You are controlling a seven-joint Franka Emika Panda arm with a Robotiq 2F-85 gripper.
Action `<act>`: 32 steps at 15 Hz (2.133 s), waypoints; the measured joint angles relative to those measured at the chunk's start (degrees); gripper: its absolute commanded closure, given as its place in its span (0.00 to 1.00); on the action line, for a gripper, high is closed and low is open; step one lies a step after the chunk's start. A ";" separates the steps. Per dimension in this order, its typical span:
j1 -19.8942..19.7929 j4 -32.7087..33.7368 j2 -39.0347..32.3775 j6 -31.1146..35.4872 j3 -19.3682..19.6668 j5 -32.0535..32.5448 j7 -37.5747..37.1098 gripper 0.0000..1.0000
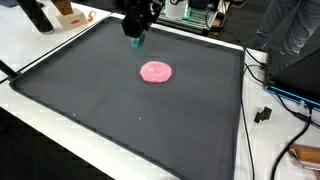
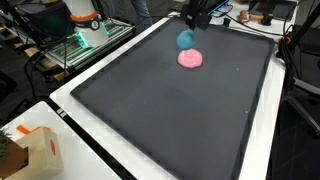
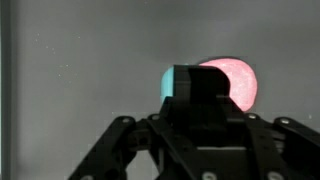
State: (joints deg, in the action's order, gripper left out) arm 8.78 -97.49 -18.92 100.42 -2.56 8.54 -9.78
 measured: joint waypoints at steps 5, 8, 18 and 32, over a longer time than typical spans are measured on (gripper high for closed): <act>-2.03 -0.04 2.94 -0.04 -0.39 -5.63 7.59 0.75; -2.78 -0.06 4.18 -0.30 -0.43 -8.05 10.80 0.75; -3.55 -0.11 6.42 -1.44 -0.61 -12.90 15.52 0.50; -9.62 2.11 2.97 -3.49 -0.60 -23.60 37.13 0.75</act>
State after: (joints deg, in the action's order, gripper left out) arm -0.84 -95.38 -15.95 96.93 -3.16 -15.06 27.35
